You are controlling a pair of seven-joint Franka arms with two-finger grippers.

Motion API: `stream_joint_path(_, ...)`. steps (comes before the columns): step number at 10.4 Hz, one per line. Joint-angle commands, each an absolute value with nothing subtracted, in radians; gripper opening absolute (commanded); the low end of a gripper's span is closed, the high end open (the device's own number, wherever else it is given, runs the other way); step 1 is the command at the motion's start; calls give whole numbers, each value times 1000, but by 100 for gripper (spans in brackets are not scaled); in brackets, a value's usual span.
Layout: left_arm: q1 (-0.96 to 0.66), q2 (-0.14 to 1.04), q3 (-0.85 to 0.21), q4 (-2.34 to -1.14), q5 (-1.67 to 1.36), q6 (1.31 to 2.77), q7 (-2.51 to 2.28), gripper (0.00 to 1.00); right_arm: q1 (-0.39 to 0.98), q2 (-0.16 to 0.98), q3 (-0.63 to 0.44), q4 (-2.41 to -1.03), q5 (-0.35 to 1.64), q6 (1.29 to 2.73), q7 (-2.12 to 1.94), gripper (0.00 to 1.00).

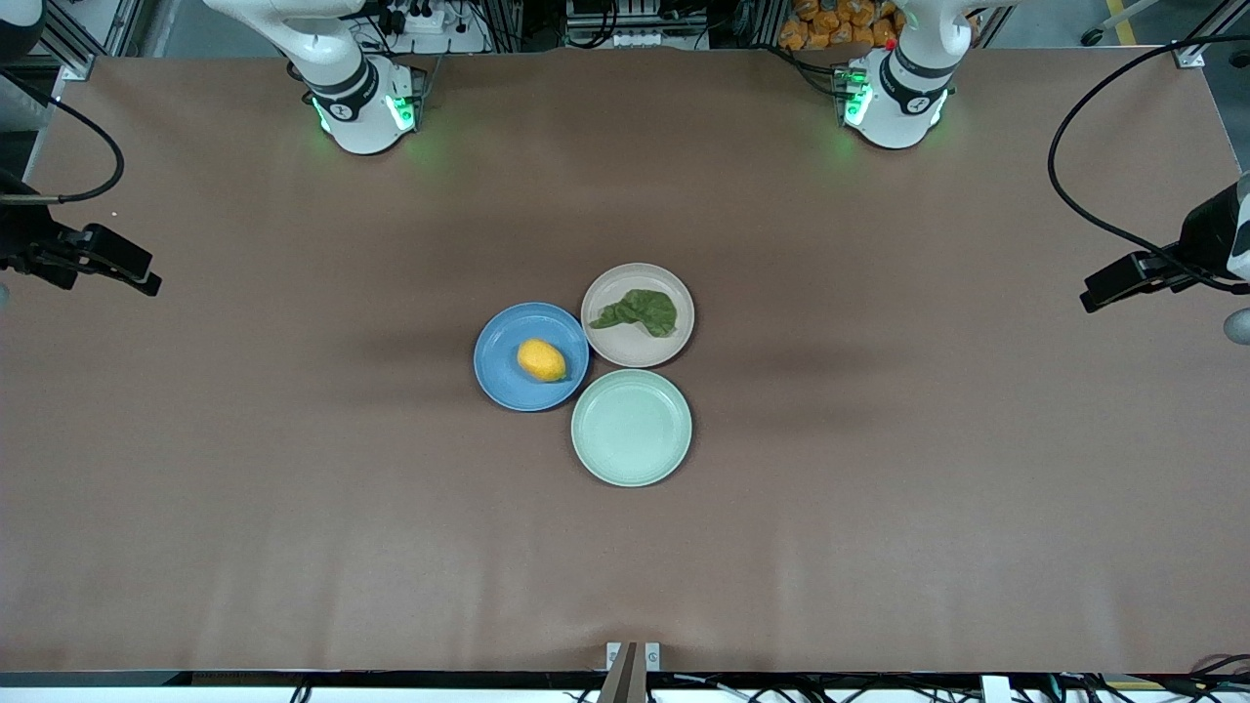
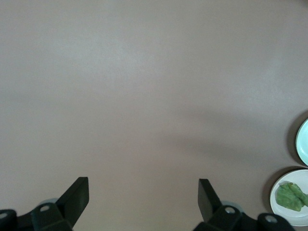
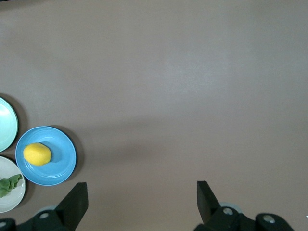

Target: Pick lemon and lettuce from blue and beige plates

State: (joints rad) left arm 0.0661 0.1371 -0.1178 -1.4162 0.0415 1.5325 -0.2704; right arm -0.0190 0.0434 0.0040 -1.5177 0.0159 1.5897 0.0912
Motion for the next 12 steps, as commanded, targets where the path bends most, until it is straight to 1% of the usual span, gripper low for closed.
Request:
stream_joint_path(1,60,117,-106,-1430,20,1525,-242,100,-43,12,23,-1548,20,1580,83,100)
stream_joint_path(9,60,121,-121,-1431,3,1523,-242,100,-41,11,26,-1536,18,1548,87,100)
stream_joint_path(11,63,124,-141,-1434,-60,1523,-244,100,-37,12,37,-1540,21,1548,100,100)
stream_joint_path(12,60,130,-179,-1437,-60,1523,-259,100,-37,17,61,-1546,21,1551,100,100)
